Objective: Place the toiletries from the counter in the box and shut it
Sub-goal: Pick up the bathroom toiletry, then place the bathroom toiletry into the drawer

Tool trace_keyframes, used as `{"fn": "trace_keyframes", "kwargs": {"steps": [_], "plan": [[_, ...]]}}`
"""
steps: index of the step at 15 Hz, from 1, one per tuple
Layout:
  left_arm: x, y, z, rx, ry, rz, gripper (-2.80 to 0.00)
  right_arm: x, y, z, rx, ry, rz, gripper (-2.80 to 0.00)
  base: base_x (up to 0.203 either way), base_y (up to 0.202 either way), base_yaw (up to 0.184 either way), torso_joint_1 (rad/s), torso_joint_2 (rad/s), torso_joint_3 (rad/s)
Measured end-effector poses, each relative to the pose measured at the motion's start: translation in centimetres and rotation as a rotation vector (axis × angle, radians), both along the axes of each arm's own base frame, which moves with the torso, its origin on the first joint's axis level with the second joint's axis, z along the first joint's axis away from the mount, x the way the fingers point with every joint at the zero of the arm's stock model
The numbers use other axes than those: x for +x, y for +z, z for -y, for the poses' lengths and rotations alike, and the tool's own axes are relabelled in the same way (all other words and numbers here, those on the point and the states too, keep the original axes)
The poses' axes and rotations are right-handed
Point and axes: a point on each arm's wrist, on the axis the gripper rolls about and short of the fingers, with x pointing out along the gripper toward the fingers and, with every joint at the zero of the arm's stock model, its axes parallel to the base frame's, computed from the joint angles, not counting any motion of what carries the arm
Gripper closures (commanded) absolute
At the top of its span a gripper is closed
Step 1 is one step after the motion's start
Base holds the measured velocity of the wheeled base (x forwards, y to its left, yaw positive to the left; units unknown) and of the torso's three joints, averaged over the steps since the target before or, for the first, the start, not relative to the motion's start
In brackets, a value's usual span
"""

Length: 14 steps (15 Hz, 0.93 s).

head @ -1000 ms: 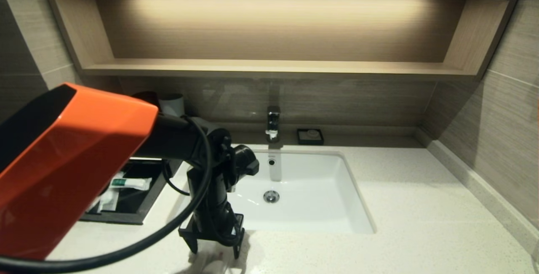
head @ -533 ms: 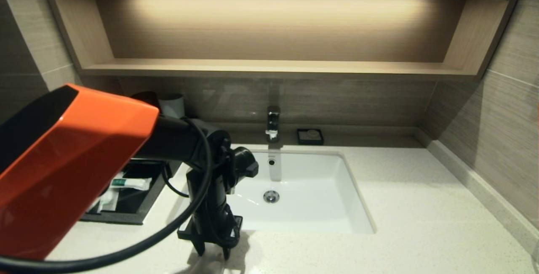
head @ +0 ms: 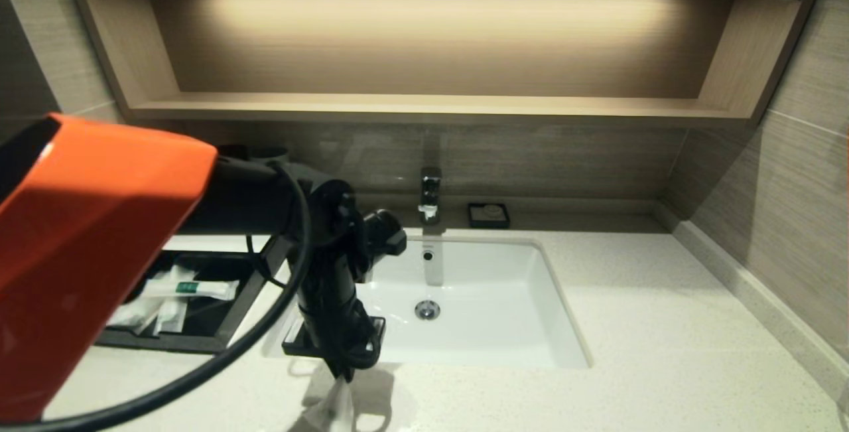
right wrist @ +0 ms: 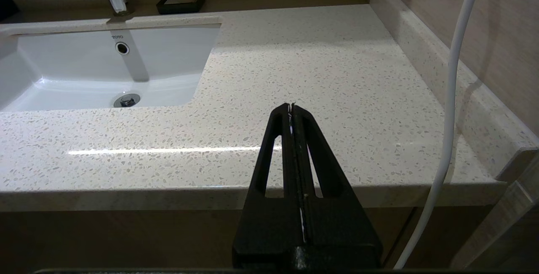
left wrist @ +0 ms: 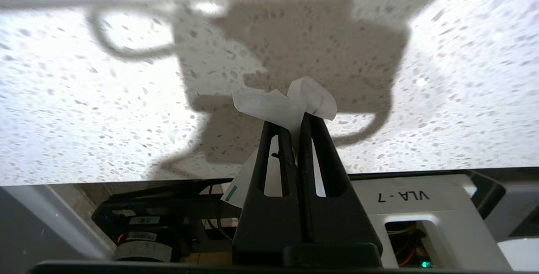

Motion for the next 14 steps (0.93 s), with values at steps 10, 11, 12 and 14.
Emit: {"fn": "trace_keyframes", "kwargs": {"steps": [10, 11, 12, 14], "plan": [[1.3, 8.8, -14.0, 0.124, 0.330, 0.211, 0.00, 0.0, 0.0, 0.0, 0.000, 0.000, 0.000, 0.00, 0.000, 0.000, 0.000, 0.000, 0.00, 0.000], [1.3, 9.2, -15.4, 0.125, 0.359, 0.231, 0.00, 0.0, 0.0, 0.0, 0.000, 0.000, 0.000, 0.00, 0.000, 0.000, 0.000, 0.000, 0.00, 0.000], [1.4, 9.7, -16.8, 0.124, 0.394, 0.258, 0.00, 0.0, 0.0, 0.0, 0.000, 0.000, 0.000, 0.00, 0.000, 0.000, 0.000, 0.000, 0.00, 0.000], [1.5, 10.0, -19.2, 0.126, 0.463, 0.291, 0.00, 0.0, 0.0, 0.0, -0.001, 0.000, 0.000, 0.00, 0.000, 0.000, 0.000, 0.000, 0.00, 0.000]]}}
